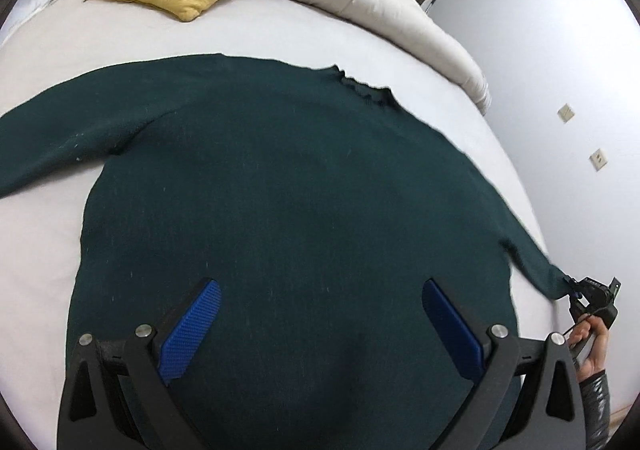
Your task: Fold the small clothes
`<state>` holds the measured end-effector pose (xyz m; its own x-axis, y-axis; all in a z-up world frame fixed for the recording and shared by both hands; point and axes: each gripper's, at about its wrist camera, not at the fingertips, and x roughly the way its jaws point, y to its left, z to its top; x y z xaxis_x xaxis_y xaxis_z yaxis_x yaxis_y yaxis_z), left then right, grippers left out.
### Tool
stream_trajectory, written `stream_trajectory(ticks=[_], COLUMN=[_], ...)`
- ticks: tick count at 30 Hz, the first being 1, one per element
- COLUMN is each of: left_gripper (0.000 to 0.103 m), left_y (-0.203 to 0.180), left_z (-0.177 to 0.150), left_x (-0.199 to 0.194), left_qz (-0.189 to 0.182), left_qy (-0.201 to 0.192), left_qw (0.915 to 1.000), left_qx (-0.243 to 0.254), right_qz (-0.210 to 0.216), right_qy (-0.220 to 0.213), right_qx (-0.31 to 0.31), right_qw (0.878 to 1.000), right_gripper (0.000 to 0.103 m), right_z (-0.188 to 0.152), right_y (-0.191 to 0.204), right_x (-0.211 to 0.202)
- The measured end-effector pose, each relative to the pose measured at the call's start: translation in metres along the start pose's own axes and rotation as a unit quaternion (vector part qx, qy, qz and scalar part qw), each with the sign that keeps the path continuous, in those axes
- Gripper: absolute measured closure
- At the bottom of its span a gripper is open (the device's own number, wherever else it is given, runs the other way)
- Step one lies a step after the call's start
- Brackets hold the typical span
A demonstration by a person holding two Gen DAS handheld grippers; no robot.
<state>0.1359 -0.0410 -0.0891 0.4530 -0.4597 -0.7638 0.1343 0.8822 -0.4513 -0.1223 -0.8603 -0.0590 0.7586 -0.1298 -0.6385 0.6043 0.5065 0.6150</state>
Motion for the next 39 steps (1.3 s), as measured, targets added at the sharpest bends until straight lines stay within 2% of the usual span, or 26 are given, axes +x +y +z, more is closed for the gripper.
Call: stream_trajectory(ticks=[3,5,8,11,15,17,18,19,20,21,22,27,31,32,33,34,36,37,39], left_gripper=[0.001,0.002,0.006,0.007,0.007,0.007,0.007,0.007,0.007,0.007,0.007,0.007,0.007,0.013,0.026,0.032,0.048,0.055,0.078], left_y=[0.009,0.017,0.031,0.048,0.071,0.079,0.081,0.082,0.082,0.08,0.076,0.034,-0.003,-0.013,-0.019,-0.026,-0.038,-0.042,-0.046], left_z=[0.007,0.012,0.017,0.02,0.022,0.024,0.025,0.027,0.027,0.03,0.03,0.044,0.06,0.066,0.07,0.074,0.078,0.079,0.083], left_x=[-0.005,-0.009,-0.013,-0.016,-0.018,-0.014,-0.012,-0.011,-0.01,-0.007,-0.005,0.025,0.063,0.077,0.086,0.097,0.106,0.107,0.113], left_qz=[-0.019,-0.029,-0.045,-0.053,-0.056,-0.058,-0.06,-0.062,-0.064,-0.067,-0.07,-0.079,-0.06,-0.048,-0.042,-0.029,-0.001,0.009,0.022], left_qy=[-0.011,-0.019,-0.025,-0.032,-0.032,-0.029,-0.027,-0.026,-0.025,-0.023,-0.022,-0.001,0.026,0.037,0.044,0.054,0.051,0.051,0.056], left_qw=[0.9996,0.999,0.9976,0.9963,0.9947,0.9941,0.9937,0.9936,0.9936,0.9936,0.9936,0.9955,0.9977,0.9981,0.9981,0.9981,0.9984,0.9981,0.9974], left_qx=[-0.016,-0.027,-0.045,-0.06,-0.08,-0.087,-0.09,-0.091,-0.089,-0.088,-0.085,-0.051,-0.018,-0.01,-0.006,0.002,0.023,0.032,0.039], right_qz=[0.032,0.065,0.109,0.138,0.117,0.1,0.098,0.102,0.112,0.125,0.14,0.178,0.171,0.165,0.157,0.147,0.138,0.133,0.127], right_qy=[0.003,0.02,0.054,0.094,0.15,0.167,0.178,0.191,0.198,0.201,0.198,0.182,0.165,0.159,0.151,0.14,0.13,0.128,0.129], right_qx=[-0.108,-0.185,-0.281,-0.338,-0.413,-0.449,-0.461,-0.471,-0.472,-0.469,-0.46,-0.412,-0.349,-0.338,-0.325,-0.304,-0.268,-0.253,-0.23], right_qw=[0.994,0.98,0.952,0.926,0.89,0.872,0.864,0.855,0.852,0.851,0.854,0.875,0.906,0.913,0.92,0.931,0.945,0.95,0.956], right_gripper=[0.096,0.096,0.097,0.096,0.094,0.09,0.082,0.068,0.061,0.049,0.044,0.041,0.041,0.041,0.041,0.041,0.041,0.041,0.041], right_z=[-0.021,-0.048,-0.11,-0.18,-0.28,-0.322,-0.335,-0.357,-0.357,-0.362,-0.362,-0.328,-0.28,-0.27,-0.256,-0.241,-0.218,-0.212,-0.199], right_y=[0.089,0.163,0.254,0.328,0.378,0.371,0.374,0.369,0.36,0.349,0.342,0.294,0.256,0.249,0.238,0.227,0.21,0.207,0.196], right_x=[-0.001,0.008,0.023,0.052,0.088,0.096,0.103,0.102,0.102,0.094,0.085,0.037,0.033,0.036,0.035,0.039,0.046,0.057,0.064])
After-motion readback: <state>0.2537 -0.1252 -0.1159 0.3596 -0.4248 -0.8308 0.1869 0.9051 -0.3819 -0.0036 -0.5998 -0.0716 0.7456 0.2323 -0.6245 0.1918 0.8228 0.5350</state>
